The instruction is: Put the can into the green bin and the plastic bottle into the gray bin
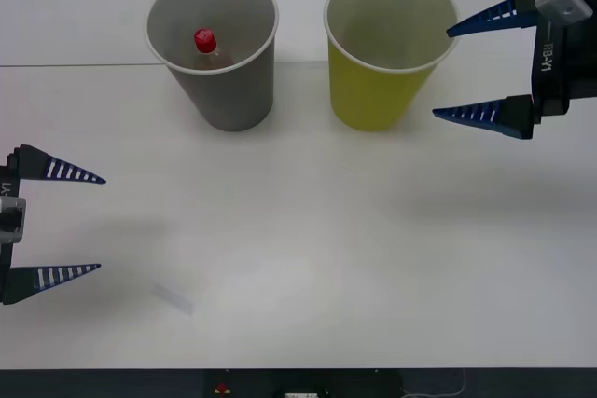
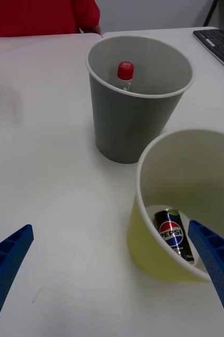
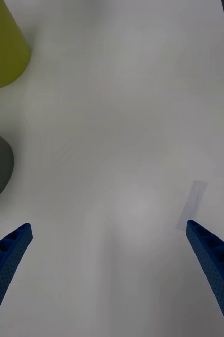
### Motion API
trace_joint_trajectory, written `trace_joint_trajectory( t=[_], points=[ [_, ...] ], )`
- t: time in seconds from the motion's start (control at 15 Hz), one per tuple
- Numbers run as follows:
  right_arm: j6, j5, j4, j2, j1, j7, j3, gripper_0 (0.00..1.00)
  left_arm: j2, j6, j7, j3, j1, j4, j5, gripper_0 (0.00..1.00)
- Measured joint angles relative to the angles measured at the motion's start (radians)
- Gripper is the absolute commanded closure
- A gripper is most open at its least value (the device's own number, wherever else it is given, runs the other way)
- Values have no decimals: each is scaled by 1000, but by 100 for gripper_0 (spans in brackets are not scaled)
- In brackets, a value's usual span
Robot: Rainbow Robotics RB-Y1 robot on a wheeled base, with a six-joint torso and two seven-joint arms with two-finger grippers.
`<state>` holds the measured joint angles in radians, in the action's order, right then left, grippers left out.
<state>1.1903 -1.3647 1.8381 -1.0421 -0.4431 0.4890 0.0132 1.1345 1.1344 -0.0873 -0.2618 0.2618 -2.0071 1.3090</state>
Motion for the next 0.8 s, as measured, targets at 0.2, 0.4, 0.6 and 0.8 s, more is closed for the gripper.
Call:
trace_joint_trajectory(
  t=[0.2,0.4,0.6,0.8],
  points=[
    [8,9,28,-4,86,-94,28,0,0,0,0,0,0,0,0,0],
    [75,16,31,-4,140,-156,58,0,0,0,0,0,0,0,0,0],
    [118,19,55,-3,205,-173,97,0,0,0,0,0,0,0,0,0],
    [116,19,108,-1,301,-186,140,0,0,0,0,0,0,0,0,0]
  ],
)
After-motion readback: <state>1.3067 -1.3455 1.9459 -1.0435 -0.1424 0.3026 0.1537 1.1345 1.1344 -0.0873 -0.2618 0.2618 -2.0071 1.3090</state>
